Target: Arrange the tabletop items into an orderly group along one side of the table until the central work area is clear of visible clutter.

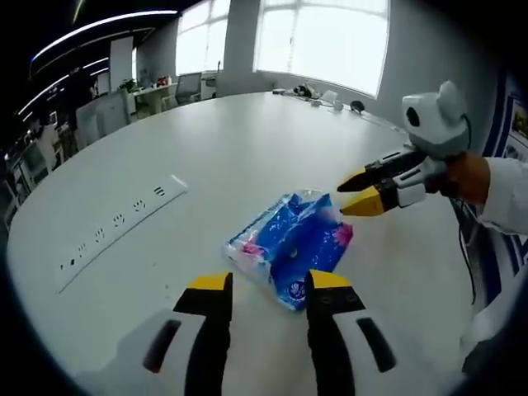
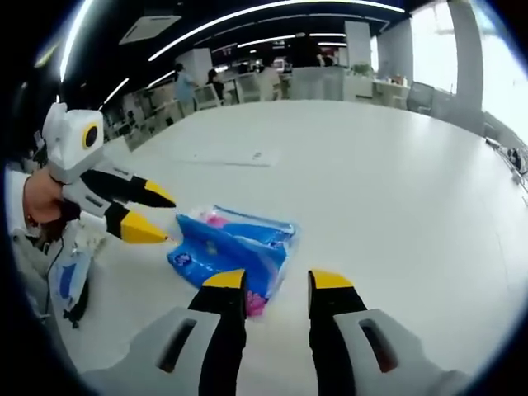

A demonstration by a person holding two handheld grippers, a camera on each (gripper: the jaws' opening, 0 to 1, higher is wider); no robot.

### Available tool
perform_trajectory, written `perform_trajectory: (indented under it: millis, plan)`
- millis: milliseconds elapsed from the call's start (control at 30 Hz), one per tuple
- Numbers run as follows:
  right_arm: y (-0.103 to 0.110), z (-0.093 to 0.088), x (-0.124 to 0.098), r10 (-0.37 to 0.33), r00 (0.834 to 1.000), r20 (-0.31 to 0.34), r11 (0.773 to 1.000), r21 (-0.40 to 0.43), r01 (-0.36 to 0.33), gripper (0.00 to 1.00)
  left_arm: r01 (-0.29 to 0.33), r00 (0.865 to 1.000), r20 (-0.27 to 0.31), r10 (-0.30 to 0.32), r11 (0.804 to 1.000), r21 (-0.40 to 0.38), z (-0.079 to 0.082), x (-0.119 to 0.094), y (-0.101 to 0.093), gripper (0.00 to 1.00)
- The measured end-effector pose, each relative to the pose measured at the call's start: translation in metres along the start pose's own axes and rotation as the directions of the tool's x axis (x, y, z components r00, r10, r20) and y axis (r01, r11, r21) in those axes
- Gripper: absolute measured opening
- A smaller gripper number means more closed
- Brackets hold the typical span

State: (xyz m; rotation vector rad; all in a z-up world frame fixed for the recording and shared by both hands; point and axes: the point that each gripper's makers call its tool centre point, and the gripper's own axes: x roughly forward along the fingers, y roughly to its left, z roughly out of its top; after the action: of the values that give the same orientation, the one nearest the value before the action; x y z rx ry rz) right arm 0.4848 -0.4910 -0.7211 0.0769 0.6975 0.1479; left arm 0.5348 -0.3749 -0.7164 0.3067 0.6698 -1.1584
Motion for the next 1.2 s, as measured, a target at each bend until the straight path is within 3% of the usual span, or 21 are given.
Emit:
perform_trajectory:
  millis: [467,867,1200]
  plan:
    - [0.013,0.012,-0.016,0.007,1.0,0.026,1.0,0.001,-0.007,0.31,-0.011,0.999,0.039,0.011,1.0,0.002,0.016,-0.025,-0.002,0.47]
    - [0.028,0.031,-0.038,0.018,0.996,0.082,1.0,0.014,-0.019,0.36,-0.049,0.995,0.088,0.048,0.999,0.003,0.031,-0.059,0.0,0.51]
    - [0.05,0.042,-0.055,0.039,0.993,0.108,0.999,-0.012,-0.038,0.41,-0.082,0.989,0.125,0.081,0.997,0.003,0.035,-0.095,0.0,0.52]
